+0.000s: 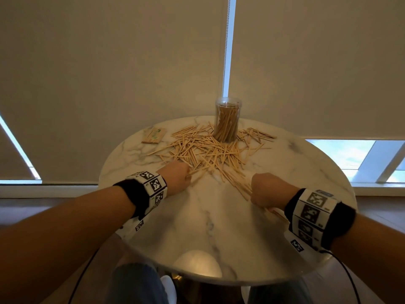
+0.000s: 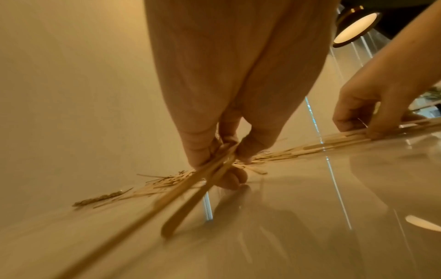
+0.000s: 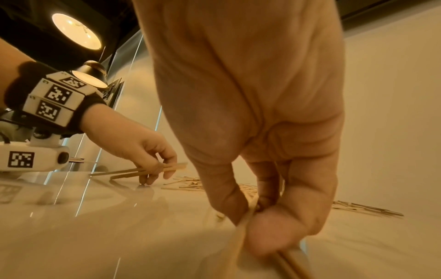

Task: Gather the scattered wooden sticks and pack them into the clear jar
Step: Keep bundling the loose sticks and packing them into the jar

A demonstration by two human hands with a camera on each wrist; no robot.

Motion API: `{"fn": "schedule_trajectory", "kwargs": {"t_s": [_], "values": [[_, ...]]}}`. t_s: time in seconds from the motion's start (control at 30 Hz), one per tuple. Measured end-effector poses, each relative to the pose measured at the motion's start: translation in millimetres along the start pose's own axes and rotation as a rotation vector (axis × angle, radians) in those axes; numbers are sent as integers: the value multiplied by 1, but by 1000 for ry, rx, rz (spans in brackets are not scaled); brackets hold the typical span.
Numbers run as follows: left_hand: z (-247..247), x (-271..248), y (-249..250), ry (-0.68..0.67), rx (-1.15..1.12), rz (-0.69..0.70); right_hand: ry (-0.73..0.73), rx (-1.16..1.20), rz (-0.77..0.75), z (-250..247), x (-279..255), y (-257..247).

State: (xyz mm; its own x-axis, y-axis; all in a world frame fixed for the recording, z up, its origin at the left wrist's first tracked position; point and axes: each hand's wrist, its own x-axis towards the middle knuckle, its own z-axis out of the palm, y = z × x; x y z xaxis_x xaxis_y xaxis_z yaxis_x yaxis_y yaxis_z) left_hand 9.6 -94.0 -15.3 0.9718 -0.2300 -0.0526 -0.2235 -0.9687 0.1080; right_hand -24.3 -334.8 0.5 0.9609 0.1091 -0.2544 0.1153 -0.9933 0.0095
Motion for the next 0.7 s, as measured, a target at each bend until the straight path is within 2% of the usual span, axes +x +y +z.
{"fn": "schedule_trajectory", "kwargs": {"t_s": [0.1, 0.2, 0.3, 0.37, 0.5, 0.63, 0.7], "values": [[0, 3, -5, 102, -238, -19, 18, 6, 20, -2, 0, 4], [-4, 4, -1, 120, -415, -86, -19, 49, 54, -10, 1, 9], [-7, 9, 5, 146, -645, -146, -13, 186, 51, -19, 1, 12], [-9, 10, 13, 126, -827, -172, 58, 323, 41, -24, -1, 12], [-19, 9, 38, 104, -1018, -88, 209, 645, -53, -34, -6, -1], [-27, 1, 68, 63, -1102, 126, 304, 744, -250, -39, -4, -27], [-26, 1, 75, 109, -1106, 151, 345, 817, -316, -41, 0, -35]]}}
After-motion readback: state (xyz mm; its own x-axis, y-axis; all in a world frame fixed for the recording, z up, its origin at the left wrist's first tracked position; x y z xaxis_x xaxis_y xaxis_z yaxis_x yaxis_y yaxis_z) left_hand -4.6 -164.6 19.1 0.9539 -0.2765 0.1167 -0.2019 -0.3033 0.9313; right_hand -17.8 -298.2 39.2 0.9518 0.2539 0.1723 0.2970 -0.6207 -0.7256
